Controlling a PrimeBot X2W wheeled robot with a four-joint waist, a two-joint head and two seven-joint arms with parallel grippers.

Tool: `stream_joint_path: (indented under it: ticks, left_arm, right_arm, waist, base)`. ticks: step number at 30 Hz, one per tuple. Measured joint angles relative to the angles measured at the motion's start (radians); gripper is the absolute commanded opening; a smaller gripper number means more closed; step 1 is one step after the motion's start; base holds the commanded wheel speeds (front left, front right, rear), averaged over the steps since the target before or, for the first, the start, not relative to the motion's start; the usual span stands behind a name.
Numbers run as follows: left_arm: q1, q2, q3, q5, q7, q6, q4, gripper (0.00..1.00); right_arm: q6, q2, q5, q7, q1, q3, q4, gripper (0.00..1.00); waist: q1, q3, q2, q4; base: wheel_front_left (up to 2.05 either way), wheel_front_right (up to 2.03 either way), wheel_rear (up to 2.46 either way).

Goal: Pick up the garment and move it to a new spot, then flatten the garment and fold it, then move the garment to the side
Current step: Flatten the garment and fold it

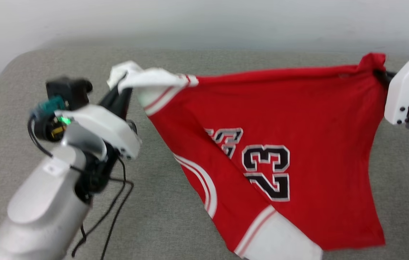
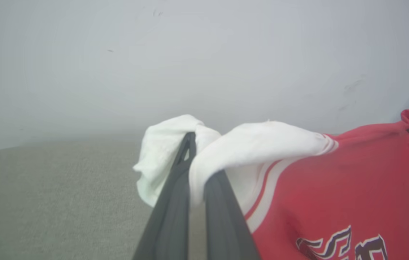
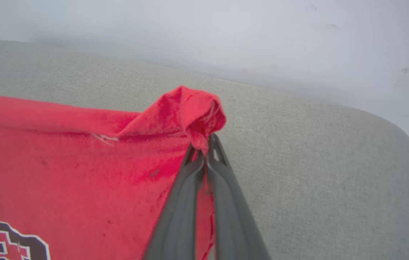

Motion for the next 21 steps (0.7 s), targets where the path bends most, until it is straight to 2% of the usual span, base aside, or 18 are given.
stream_joint_path:
  ticks: [5, 11, 17, 21]
  left_arm:
    - [-0.146, -0.017, 0.032, -0.011, 0.002, -0.032, 0.104, 0.0]
    - [-0.306, -0.048, 0.04, 0.0, -0.006, -0.059, 0.226, 0.0]
    - [-0.567, -0.057, 0.067, 0.035, -0.036, -0.08, 0.395, 0.0]
    - [-0.665, -0.048, 0.08, 0.049, -0.057, -0.087, 0.461, 0.0]
  right_arm:
    - [0.0, 0.062, -0.065, -0.084, -0.055, -0.055, 0.019, 0.0]
    - [0.0, 0.098, -0.132, -0.181, -0.14, -0.128, 0.054, 0.0]
    - [0.001, 0.143, -0.213, -0.251, -0.325, -0.178, 0.109, 0.0]
    - [0.001, 0.165, -0.238, -0.283, -0.41, -0.189, 0.136, 0.0]
  waist:
    - [-0.0001, -0.01, 0.0, -0.038]
    - [0.0, 0.014, 0.0, -0.056]
    - [0.0, 0.075, 0.0, -0.067]
    - [0.0001, 0.103, 0.0, -0.073]
  base:
    - [0.0, 0.0, 0.0]
    - [0.0, 0.0, 0.0]
    - [0.0, 0.0, 0.0]
    - [0.0, 0.0, 0.0]
